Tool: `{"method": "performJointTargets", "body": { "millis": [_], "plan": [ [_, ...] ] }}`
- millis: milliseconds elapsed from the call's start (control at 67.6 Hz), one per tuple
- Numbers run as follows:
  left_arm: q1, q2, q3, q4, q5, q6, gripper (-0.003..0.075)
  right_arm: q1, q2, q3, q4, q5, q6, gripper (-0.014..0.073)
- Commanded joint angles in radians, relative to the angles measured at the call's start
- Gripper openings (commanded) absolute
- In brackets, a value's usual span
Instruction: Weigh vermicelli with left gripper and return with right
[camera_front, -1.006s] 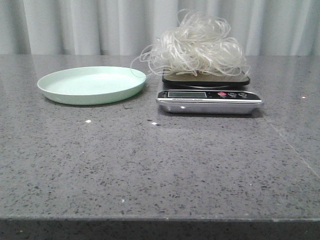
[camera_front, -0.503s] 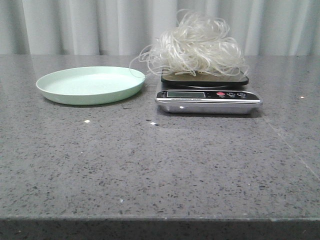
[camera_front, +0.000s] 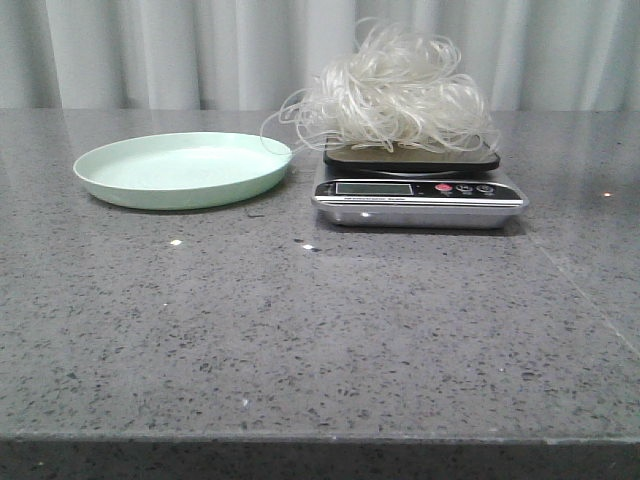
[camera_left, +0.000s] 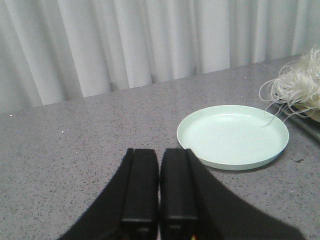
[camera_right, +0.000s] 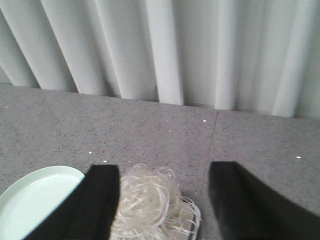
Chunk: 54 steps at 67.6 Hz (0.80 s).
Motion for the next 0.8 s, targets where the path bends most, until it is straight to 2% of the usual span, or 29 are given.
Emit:
{"method": "performJointTargets", "body": {
  "millis": [0,296,488,784],
  "plan": [
    [0.000,0.009,-0.027,-0.007,-0.086,-0.001,0.0136,0.038,0.093,-0.109,0.009,-0.055,0.000,0.0605],
    [0.000,0.009,-0.027,-0.007,-0.086,-0.001,0.0136,0.087,0.345,-0.192,0.009,0.000,0.000,0.0603],
    [0.000,0.009,-0.027,-0.007,-0.086,-0.001,0.0136,0.086,0.443,-0.192,0.009,0.076,0.000,0.0603],
    [0.000,0.009,-0.027,-0.007,-0.086,-0.001,0.0136,0.086,0.535,-0.192,0.009,0.118,0.000,0.0599]
  ]
}}
